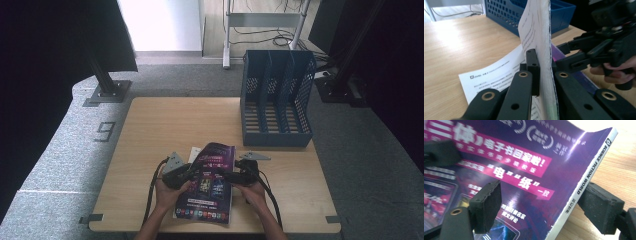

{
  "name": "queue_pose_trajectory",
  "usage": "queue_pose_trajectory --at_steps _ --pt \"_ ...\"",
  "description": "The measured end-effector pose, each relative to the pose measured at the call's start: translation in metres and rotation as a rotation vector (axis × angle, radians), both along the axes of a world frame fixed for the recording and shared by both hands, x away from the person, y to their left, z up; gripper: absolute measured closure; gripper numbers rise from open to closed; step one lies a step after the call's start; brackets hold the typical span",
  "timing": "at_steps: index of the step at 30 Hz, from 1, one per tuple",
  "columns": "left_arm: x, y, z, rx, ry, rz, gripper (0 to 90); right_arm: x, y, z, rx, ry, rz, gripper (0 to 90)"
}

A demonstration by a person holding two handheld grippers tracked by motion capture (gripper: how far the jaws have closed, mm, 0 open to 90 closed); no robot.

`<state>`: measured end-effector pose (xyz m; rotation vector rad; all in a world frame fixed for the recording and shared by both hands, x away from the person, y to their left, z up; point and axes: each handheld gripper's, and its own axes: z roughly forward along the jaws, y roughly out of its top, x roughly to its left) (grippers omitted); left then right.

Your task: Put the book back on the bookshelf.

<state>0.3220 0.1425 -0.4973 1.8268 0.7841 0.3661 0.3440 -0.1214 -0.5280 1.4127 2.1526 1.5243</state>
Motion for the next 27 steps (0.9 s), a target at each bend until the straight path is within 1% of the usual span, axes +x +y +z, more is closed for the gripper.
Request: queue_pose_trajectory --at_steps 3,4,5,6,7,8,9,10,11,13,14,19,22,24,25,26,27 --pt "0.002 0.0 -0.003 0.011 0.009 0.004 86.6 -0.001 0.0 0.001 -0.002 -0.002 0.002 20.8" --pt "0.005 0.0 -0.007 0.022 0.019 0.006 86.1 -0.001 0.0 0.001 0.0 -0.006 0.0 22.6" --pt "0.005 0.0 -0.007 0.022 0.019 0.006 85.9 -0.001 0.0 0.002 -0.007 -0.01 -0.002 23.5" --pt "0.007 0.0 -0.011 0.028 0.034 0.009 85.7 -0.001 0.001 0.002 -0.011 -0.012 -0.003 24.0" --pt "0.007 0.0 -0.011 0.028 0.034 0.009 85.5 -0.001 0.001 0.002 -0.011 -0.012 -0.003 24.0" --pt "0.01 0.0 -0.016 0.038 0.048 0.016 85.5 -0.001 0.001 0.001 -0.007 -0.01 -0.001 24.8" --pt "0.01 0.0 -0.016 0.038 0.048 0.016 85.5 -0.001 0.001 0.001 -0.006 -0.009 0.0 25.3" --pt "0.012 0.001 -0.021 0.044 0.057 0.027 85.6 -0.001 0.001 0.001 -0.014 -0.01 0.003 25.5" --pt "0.012 0.001 -0.021 0.044 0.057 0.027 85.6 0.0 0.001 0.0 -0.023 -0.007 0.003 25.9" --pt "0.014 0.001 -0.026 0.055 0.063 0.038 85.6 0.0 0.002 -0.002 -0.036 0.004 0.001 26.8" --pt "0.016 0.001 -0.03 0.066 0.074 0.039 85.5 0.001 0.002 -0.004 -0.041 0.011 0.004 26.9" --pt "0.018 0.0 -0.034 0.084 0.088 0.046 84.8 0.003 0.004 -0.008 -0.038 0.034 0.013 27.3" --pt "0.02 0.001 -0.038 0.102 0.099 0.052 84.5 0.005 0.005 -0.01 -0.045 0.038 0.018 27.5" --pt "0.021 0.001 -0.041 0.108 0.105 0.054 84.4 0.006 0.005 -0.012 -0.054 0.042 0.02 27.5" --pt "0.022 0.001 -0.043 0.109 0.112 0.057 84.4 0.008 0.005 -0.015 -0.062 0.057 0.024 27.5" --pt "0.022 0.002 -0.044 0.11 0.116 0.056 84.4 0.008 0.005 -0.015 -0.062 0.057 0.024 27.5" --pt "0.023 0.002 -0.044 0.107 0.121 0.057 84.4 0.011 0.005 -0.017 -0.06 0.069 0.029 27.9"
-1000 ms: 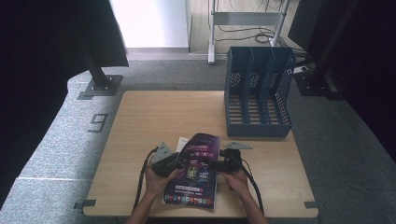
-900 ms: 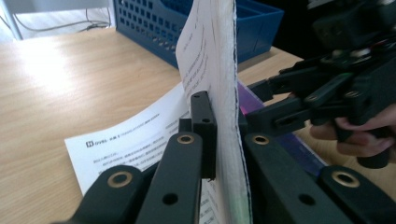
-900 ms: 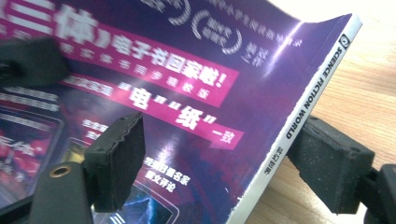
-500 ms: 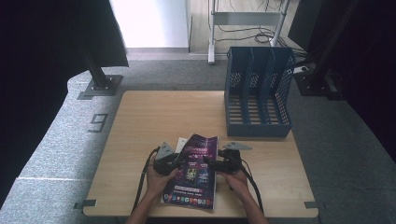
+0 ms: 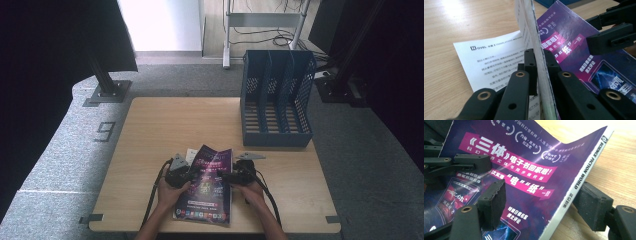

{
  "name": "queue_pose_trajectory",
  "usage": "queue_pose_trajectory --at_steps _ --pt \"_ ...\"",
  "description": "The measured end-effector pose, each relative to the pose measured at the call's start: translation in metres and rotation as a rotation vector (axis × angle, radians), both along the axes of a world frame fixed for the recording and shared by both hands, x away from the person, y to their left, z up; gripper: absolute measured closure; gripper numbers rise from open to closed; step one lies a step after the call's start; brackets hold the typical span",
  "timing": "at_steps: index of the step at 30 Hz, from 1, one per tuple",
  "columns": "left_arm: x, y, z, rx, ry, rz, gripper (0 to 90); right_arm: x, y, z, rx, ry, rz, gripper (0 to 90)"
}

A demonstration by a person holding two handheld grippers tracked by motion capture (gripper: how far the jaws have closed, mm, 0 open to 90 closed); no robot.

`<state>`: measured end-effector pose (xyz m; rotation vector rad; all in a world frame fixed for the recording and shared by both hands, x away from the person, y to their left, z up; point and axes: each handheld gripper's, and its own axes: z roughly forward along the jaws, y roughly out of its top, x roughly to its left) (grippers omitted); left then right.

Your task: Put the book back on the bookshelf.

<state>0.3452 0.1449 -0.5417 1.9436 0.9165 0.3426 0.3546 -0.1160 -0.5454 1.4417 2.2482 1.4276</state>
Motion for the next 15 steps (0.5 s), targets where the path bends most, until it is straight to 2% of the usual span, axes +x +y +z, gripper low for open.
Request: queue_pose_trajectory --at_steps 7,15 --pt "0.0 -0.001 -0.001 0.026 -0.003 0.001 84.4 0.006 0.005 -0.003 -0.017 0.009 0.007 28.7" --pt "0.002 0.001 -0.001 0.019 0.008 0.0 84.1 0.016 0.009 -0.003 -0.057 0.004 0.004 34.6"
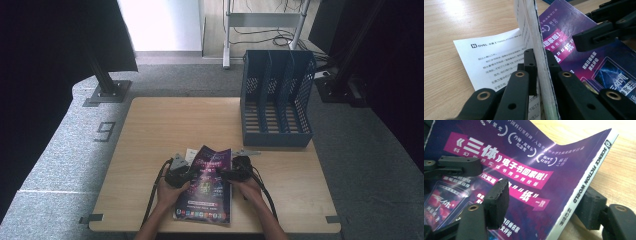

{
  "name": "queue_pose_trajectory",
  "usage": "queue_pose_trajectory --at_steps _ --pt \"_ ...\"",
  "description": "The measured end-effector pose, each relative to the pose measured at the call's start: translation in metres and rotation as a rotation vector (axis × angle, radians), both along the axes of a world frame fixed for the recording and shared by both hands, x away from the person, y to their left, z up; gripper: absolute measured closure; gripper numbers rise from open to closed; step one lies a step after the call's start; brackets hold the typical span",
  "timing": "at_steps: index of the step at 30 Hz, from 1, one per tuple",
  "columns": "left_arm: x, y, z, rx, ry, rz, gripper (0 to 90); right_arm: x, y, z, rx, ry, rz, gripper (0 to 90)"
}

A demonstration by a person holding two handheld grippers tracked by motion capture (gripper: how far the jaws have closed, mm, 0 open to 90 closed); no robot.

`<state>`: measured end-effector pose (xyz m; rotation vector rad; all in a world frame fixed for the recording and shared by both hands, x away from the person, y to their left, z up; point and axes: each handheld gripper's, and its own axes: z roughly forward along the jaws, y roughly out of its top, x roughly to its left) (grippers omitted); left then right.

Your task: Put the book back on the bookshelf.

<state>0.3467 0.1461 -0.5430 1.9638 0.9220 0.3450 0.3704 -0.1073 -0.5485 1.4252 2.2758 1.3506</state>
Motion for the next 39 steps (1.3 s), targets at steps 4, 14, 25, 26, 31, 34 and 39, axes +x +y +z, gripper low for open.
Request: queue_pose_trajectory --at_steps 4,14,25,26,31,34,39 --pt "0.0 0.0 0.0 -0.008 0.003 -0.001 84.2 0.003 -0.001 -0.002 0.0 0.003 0.002 38.5" --pt "0.002 0.003 0.0 -0.021 0.017 0.003 84.4 0.011 0.0 -0.002 -0.017 0.006 0.03 41.8" --pt "0.0 0.003 0.001 -0.019 0.009 0.01 84.4 0.014 0.001 0.0 -0.038 -0.011 0.043 54.9" --pt "0.0 0.003 0.001 -0.02 0.009 0.009 84.5 0.013 0.0 0.001 -0.039 -0.017 0.043 56.7" --pt "-0.002 0.005 0.007 -0.036 0.0 0.004 84.5 0.009 -0.002 0.007 -0.022 -0.039 0.047 62.3" --pt "-0.004 0.006 0.011 -0.046 -0.011 0.001 84.6 0.007 -0.004 0.012 -0.011 -0.054 0.048 63.6" --pt "-0.005 0.008 0.016 -0.069 -0.023 -0.009 84.8 0.001 -0.006 0.02 -0.006 -0.086 0.053 65.0"
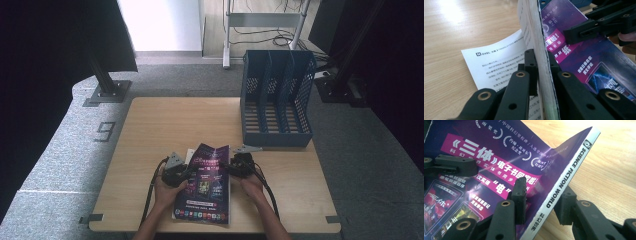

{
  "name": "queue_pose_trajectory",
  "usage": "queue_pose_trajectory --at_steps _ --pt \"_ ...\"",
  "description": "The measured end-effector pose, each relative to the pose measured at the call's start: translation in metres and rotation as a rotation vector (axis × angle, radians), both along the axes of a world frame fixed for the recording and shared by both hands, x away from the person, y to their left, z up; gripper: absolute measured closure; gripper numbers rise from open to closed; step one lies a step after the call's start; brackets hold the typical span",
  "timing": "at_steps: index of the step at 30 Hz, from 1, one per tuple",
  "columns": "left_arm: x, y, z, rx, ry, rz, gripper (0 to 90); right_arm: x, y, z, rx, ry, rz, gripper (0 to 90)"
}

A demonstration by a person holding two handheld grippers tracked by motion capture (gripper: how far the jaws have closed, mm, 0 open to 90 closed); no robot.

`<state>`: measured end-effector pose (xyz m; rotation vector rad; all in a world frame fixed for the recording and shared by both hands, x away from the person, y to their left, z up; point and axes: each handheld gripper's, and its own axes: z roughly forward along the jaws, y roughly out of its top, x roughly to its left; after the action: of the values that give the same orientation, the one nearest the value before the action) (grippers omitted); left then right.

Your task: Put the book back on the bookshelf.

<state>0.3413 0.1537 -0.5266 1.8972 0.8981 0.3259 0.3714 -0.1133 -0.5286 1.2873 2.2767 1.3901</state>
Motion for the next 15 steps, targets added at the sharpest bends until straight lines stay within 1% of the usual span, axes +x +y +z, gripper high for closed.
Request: queue_pose_trajectory --at_steps 3,6,7,8,11,15 --pt "-0.001 0.0 0.003 -0.006 -0.008 -0.003 85.1 -0.004 -0.001 0.005 0.001 -0.022 0.002 65.2" --pt "-0.004 0.001 0.009 -0.02 -0.024 -0.009 85.2 -0.008 -0.001 0.01 -0.007 -0.059 0.005 65.2" --pt "-0.004 0.001 0.009 -0.02 -0.024 -0.009 85.2 -0.009 -0.002 0.012 -0.007 -0.064 0.009 65.2" --pt "-0.005 0.002 0.011 -0.03 -0.03 -0.012 85.2 -0.009 -0.002 0.013 -0.004 -0.07 0.01 65.2" --pt "-0.006 0.003 0.013 -0.04 -0.034 -0.014 85.4 -0.01 -0.004 0.015 0.01 -0.073 0.015 65.6" --pt "-0.006 0.003 0.014 -0.048 -0.034 -0.013 85.4 -0.009 -0.006 0.015 0.038 -0.056 0.016 66.1"
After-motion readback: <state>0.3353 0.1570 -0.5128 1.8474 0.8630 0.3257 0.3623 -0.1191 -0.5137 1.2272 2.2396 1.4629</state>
